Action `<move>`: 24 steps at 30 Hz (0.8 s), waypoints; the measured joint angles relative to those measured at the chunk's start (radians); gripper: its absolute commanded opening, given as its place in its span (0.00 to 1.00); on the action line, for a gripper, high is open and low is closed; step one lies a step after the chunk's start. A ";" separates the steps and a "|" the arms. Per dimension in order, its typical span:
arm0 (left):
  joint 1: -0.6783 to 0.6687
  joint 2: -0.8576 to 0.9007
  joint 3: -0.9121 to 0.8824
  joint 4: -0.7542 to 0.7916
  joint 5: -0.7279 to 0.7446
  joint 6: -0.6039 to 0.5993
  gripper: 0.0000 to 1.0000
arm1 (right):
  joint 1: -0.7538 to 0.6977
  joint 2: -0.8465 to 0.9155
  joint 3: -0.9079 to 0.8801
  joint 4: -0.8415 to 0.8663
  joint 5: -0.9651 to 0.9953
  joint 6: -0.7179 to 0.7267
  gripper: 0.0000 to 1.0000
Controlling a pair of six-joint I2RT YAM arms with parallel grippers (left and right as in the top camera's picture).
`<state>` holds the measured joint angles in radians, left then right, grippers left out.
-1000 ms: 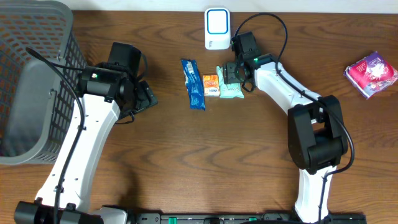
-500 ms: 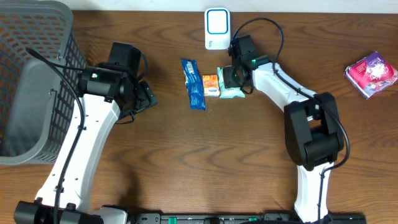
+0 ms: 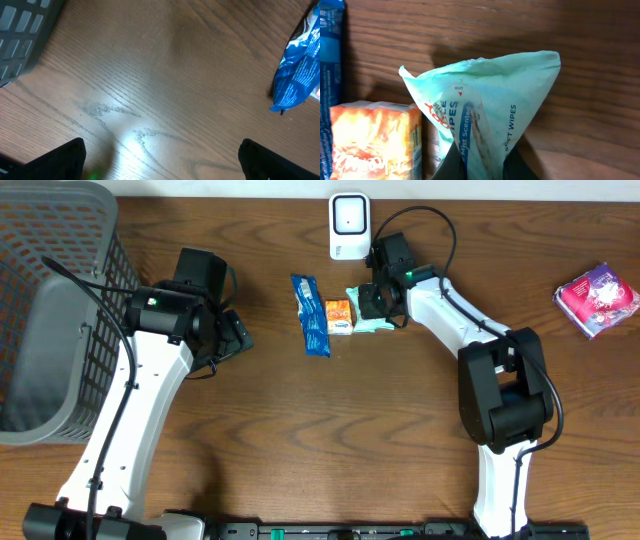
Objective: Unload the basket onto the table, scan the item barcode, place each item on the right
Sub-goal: 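Lift the wipes pack to the scanner with the right gripper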
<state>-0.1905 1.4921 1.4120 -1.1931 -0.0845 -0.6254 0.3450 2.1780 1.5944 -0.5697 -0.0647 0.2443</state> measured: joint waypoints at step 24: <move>0.000 0.000 0.000 0.000 0.000 0.000 0.98 | 0.134 -0.026 0.002 -0.170 0.850 -0.060 0.03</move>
<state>-0.1905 1.4921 1.4120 -1.1931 -0.0845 -0.6254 0.4786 2.1521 1.5963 -0.7399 0.7853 0.1848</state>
